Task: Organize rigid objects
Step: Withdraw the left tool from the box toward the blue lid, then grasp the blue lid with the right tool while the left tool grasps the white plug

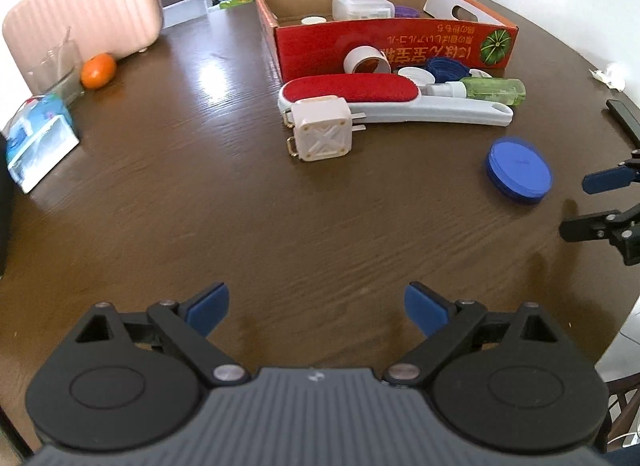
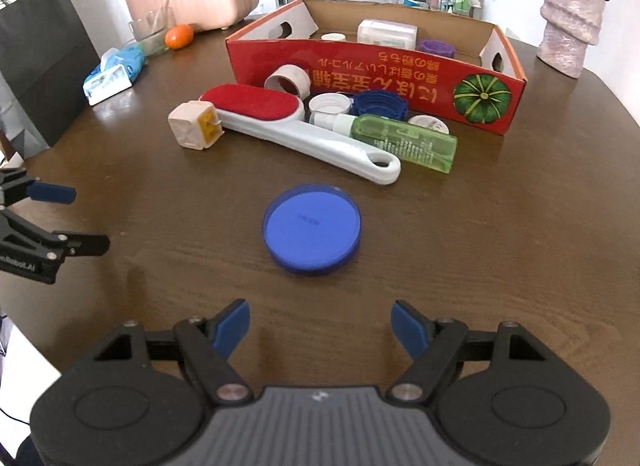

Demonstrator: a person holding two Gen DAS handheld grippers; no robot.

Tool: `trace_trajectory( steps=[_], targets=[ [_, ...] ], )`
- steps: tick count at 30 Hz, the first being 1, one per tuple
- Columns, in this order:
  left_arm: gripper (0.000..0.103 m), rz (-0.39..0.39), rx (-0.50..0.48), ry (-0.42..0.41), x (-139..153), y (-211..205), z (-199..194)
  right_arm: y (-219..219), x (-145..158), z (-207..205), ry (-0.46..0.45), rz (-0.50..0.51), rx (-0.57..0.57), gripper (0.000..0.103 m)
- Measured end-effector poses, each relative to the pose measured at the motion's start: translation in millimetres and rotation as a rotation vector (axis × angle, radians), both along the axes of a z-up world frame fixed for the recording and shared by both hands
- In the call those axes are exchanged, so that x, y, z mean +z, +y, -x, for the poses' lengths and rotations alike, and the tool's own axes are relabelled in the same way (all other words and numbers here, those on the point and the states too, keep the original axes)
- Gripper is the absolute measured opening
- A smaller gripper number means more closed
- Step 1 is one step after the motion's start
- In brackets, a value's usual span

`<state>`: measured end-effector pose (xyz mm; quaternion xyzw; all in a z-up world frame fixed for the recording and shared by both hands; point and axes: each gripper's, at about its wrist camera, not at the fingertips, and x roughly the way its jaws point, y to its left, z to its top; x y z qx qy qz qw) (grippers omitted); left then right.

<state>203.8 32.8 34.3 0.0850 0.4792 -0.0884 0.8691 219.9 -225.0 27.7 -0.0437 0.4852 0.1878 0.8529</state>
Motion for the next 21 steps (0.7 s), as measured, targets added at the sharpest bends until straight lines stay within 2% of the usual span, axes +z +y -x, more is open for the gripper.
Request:
trace_trajectory(
  steps=[10, 13, 15, 21],
  targets=[
    [0.098, -0.047, -0.084, -0.002, -4, -6, -56, 27, -9, -40, -0.012, 0.046, 0.06, 0.076],
    [0.098, -0.053, -0.111, 0.017, -5, -2, -77, 34, -11, -48, -0.035, 0.076, 0.078, 0.073],
    [0.098, -0.056, -0.146, 0.014, -4, -1, -89, 35, -10, -54, -0.034, 0.063, 0.082, 0.066],
    [0.079, -0.075, -0.254, 0.017, 0, -3, -124, 31, -10, -68, -0.038, 0.06, 0.076, 0.066]
  ],
)
